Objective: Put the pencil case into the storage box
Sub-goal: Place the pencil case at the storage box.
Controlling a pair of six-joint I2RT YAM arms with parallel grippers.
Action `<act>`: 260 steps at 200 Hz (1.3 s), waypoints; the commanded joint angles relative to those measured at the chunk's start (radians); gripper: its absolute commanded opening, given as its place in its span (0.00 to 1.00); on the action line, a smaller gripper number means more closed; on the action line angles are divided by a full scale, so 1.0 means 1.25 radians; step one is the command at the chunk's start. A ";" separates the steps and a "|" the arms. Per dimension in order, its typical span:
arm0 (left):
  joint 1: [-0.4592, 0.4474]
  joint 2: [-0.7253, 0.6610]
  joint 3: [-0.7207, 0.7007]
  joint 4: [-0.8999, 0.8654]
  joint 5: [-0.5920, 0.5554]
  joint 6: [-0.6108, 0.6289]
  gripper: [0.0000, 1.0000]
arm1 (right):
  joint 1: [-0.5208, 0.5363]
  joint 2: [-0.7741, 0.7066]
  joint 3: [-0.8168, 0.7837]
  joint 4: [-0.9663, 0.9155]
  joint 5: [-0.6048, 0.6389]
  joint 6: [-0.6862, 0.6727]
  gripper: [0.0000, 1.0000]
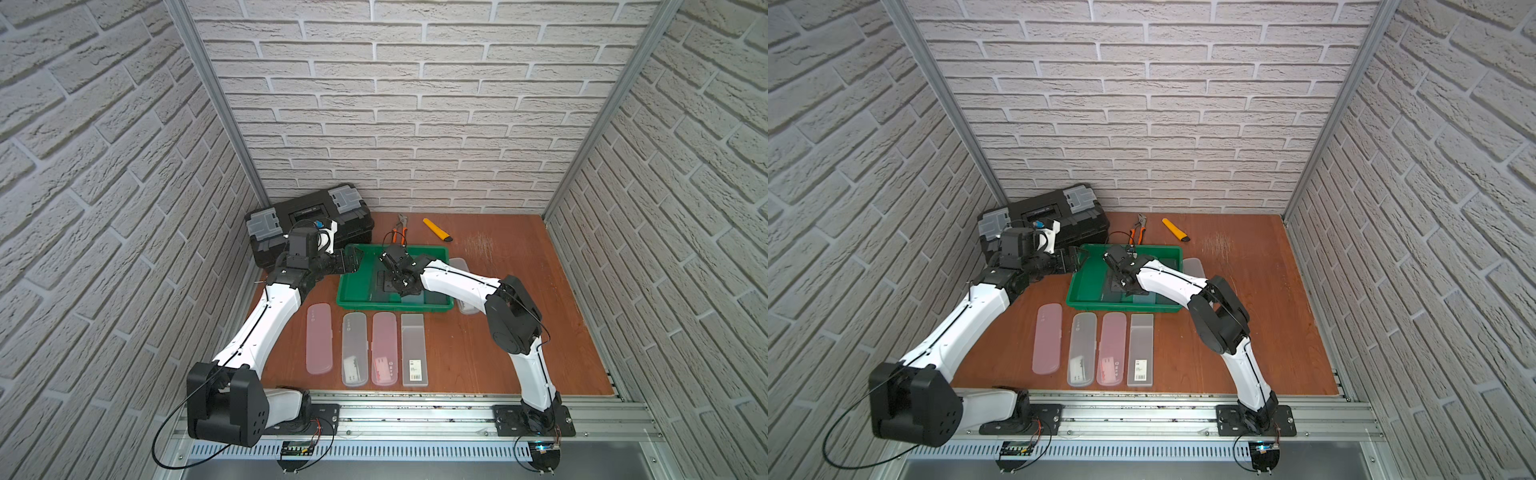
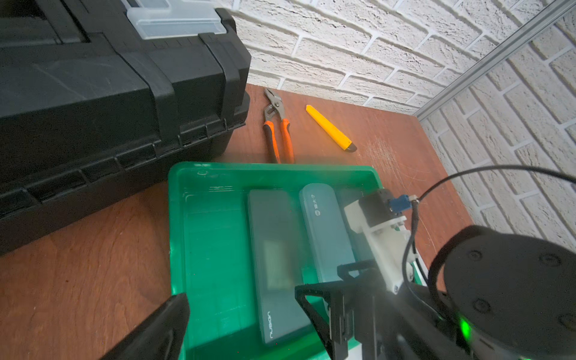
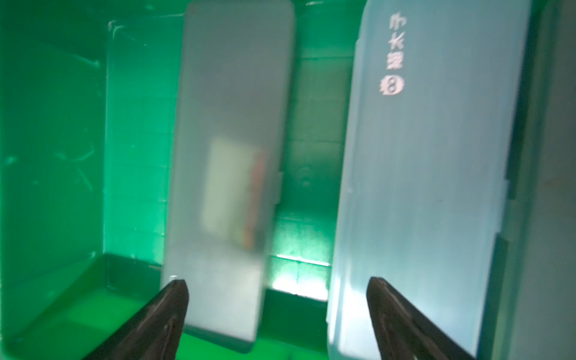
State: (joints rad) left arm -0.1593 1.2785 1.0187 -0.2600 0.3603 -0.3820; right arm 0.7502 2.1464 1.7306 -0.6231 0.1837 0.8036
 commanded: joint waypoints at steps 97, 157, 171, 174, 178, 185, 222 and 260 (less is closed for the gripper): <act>0.048 -0.068 -0.040 0.037 -0.107 -0.008 0.98 | 0.024 0.163 0.316 -0.115 0.118 -0.140 0.98; 0.048 -0.070 -0.041 0.038 -0.108 -0.008 0.98 | 0.046 0.224 0.384 -0.135 0.178 -0.156 0.99; 0.048 -0.068 -0.038 0.036 -0.105 -0.009 0.98 | 0.053 0.233 0.389 -0.136 0.188 -0.159 0.99; 0.048 -0.069 -0.038 0.036 -0.103 -0.010 0.98 | 0.054 0.235 0.390 -0.137 0.190 -0.159 0.99; 0.048 -0.069 -0.038 0.036 -0.102 -0.010 0.98 | 0.054 0.239 0.392 -0.139 0.195 -0.160 0.99; 0.048 -0.070 -0.037 0.035 -0.101 -0.009 0.98 | 0.055 0.246 0.395 -0.145 0.199 -0.159 0.99; 0.048 -0.074 -0.037 0.033 -0.108 -0.008 0.99 | 0.055 0.269 0.402 -0.154 0.208 -0.157 0.99; 0.048 -0.071 -0.038 0.032 -0.109 -0.005 0.98 | 0.052 0.290 0.412 -0.181 0.224 -0.166 0.99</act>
State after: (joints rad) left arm -0.1047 1.2076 0.9745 -0.2543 0.2287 -0.3962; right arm 0.8146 2.4901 2.2177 -0.8051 0.4183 0.6121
